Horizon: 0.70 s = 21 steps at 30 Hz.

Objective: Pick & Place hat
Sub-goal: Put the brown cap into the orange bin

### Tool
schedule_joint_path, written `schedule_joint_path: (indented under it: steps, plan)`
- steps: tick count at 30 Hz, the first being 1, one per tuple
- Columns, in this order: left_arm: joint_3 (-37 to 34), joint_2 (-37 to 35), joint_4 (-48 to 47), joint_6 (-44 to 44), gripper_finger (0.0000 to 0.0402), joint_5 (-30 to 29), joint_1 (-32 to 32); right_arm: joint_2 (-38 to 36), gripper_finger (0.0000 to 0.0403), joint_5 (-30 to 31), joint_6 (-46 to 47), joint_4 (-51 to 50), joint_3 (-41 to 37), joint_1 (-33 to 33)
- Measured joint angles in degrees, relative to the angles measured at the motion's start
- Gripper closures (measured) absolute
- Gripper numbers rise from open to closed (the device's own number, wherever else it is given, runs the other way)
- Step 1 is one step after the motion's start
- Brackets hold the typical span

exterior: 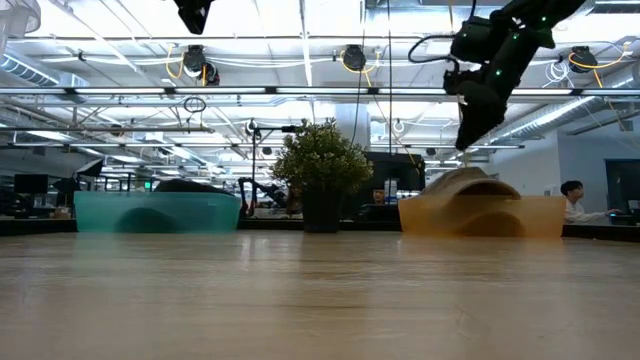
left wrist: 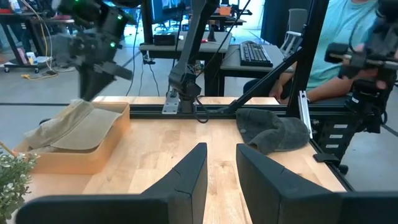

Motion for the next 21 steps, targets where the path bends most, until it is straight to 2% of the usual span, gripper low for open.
schedule_joint_path:
  steps: [3,6,8,14,21]
  plan:
    - [0.0,0.0,0.0,0.0,0.0307,0.0,0.0,1.1,0.0313,6.3,8.9,-3.5,-0.2,3.2]
    - [0.0,0.0,0.1,-0.4,0.0307,0.0,0.0,1.8,0.0313,13.8,12.8,-4.1,-2.1,4.2]
    - [0.0,0.0,0.1,-0.4,0.0307,0.0,0.0,2.1,0.0311,16.1,14.3,-2.1,-3.8,3.5]
    - [0.0,0.0,0.0,-0.4,0.0307,0.0,0.0,2.1,0.0308,16.1,14.1,11.1,-12.1,-0.6]
    - [0.0,0.0,-0.8,-0.2,0.0307,0.0,0.0,2.0,0.0307,14.1,11.7,21.1,-20.5,-4.8]
